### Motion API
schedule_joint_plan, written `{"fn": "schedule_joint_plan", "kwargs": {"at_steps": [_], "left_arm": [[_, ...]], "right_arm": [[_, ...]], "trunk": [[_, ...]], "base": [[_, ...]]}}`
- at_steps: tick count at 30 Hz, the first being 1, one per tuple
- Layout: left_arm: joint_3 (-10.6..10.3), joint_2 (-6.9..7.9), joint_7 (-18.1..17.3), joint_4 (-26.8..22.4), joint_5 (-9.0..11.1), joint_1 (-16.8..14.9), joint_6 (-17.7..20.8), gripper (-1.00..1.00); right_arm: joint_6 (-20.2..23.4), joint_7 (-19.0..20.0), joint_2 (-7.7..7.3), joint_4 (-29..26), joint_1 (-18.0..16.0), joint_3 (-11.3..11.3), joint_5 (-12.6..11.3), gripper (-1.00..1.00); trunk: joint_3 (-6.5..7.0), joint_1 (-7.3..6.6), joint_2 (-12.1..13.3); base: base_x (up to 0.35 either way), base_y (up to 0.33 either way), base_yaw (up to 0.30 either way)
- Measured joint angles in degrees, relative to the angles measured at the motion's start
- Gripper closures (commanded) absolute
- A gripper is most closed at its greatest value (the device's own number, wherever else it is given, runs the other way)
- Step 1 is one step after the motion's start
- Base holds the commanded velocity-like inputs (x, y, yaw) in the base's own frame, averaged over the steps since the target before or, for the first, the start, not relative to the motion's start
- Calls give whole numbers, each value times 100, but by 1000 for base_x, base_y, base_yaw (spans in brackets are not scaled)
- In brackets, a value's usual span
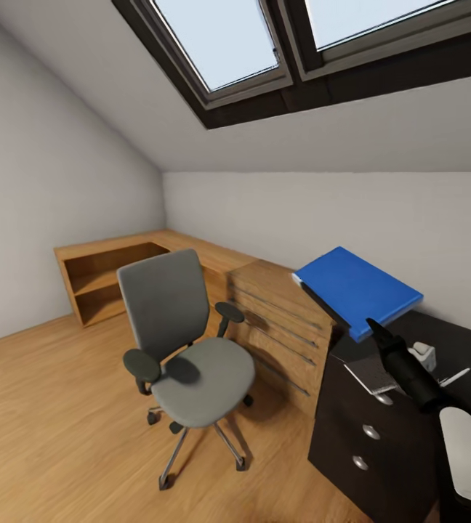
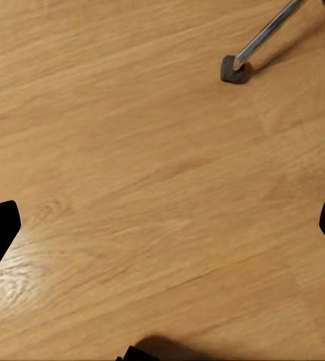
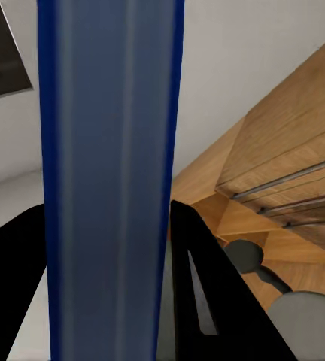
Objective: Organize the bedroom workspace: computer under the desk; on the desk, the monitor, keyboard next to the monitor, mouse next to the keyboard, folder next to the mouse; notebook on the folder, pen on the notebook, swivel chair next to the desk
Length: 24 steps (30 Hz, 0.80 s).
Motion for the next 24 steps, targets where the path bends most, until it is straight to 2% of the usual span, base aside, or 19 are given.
{"fn": "schedule_joint_plan", "kwargs": {"at_steps": [8, 9, 16, 24], "left_arm": [[1, 0, 1, 2, 1, 0, -1, -100], [0, -15, 0, 5, 1, 0, -1, -100], [-4, -60, 0, 40, -7, 0, -1, -100], [1, -134, -1, 153, -323, 0, -1, -100]], "right_arm": [[-4, -42, -1, 2, 0, -71, -8, 100], [-3, -45, -1, 1, 1, -155, -6, 100], [-3, -49, 0, 1, 0, -244, -5, 100], [-22, -251, 5, 9, 1, -290, -26, 100]], "trunk": [[0, 0, 0], [0, 0, 0], [0, 2, 0], [-1, 3, 0]], "base": [[0, 143, -269], [0, 83, -270], [-55, 29, -275], [-288, 65, -273]]}}
